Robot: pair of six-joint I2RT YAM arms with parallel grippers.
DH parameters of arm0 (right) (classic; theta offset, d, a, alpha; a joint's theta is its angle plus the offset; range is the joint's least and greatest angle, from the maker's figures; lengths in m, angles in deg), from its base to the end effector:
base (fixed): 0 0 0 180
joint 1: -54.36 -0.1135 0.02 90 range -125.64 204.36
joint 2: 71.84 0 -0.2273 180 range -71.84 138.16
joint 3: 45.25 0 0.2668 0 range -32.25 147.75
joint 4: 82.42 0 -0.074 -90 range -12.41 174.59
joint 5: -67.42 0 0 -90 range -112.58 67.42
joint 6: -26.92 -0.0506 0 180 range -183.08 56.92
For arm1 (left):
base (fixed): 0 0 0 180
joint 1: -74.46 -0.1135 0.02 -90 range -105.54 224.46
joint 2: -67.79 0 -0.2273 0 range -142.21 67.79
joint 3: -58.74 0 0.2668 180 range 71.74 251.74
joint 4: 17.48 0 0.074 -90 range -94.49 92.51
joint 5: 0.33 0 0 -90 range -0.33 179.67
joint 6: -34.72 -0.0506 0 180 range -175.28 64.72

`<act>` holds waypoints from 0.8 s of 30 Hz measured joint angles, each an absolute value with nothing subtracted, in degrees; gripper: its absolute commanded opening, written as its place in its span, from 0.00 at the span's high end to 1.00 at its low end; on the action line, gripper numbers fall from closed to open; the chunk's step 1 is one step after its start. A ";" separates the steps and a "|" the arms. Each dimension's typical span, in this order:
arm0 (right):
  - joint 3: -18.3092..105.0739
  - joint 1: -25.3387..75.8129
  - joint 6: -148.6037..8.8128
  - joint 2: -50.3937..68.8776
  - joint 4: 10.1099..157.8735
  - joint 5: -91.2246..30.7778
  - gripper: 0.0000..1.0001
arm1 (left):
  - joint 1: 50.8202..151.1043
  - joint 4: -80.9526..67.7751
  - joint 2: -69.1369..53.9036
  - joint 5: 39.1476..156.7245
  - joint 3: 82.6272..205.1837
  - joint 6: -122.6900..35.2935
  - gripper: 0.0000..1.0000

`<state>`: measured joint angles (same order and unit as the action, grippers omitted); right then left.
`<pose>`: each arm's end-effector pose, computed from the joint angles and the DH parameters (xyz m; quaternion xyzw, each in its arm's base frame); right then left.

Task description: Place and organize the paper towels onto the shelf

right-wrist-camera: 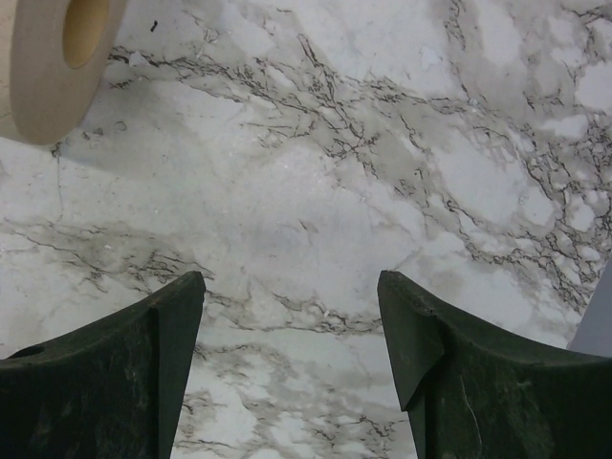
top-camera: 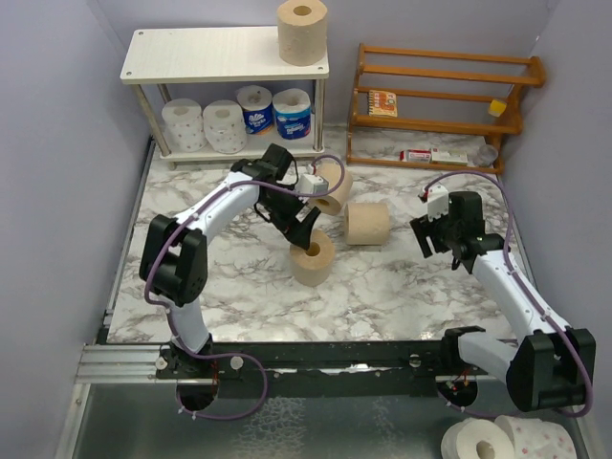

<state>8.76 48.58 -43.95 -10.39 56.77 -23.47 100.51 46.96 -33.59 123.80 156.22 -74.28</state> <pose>0.2575 0.0269 0.1857 -0.2042 0.9117 -0.0342 0.3547 0.3234 -0.1897 0.2105 0.4106 0.8462 -0.2987 0.1616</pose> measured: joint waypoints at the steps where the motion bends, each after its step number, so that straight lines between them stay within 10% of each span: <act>1: 8.76 48.58 -43.92 -9.82 56.86 -23.21 0.26 | 101.27 47.59 -35.06 124.50 156.55 -74.28 0.10; 24: 8.76 48.58 -43.70 -9.19 57.65 -21.98 0.26 | 101.05 49.99 -37.11 129.82 156.29 -75.18 0.59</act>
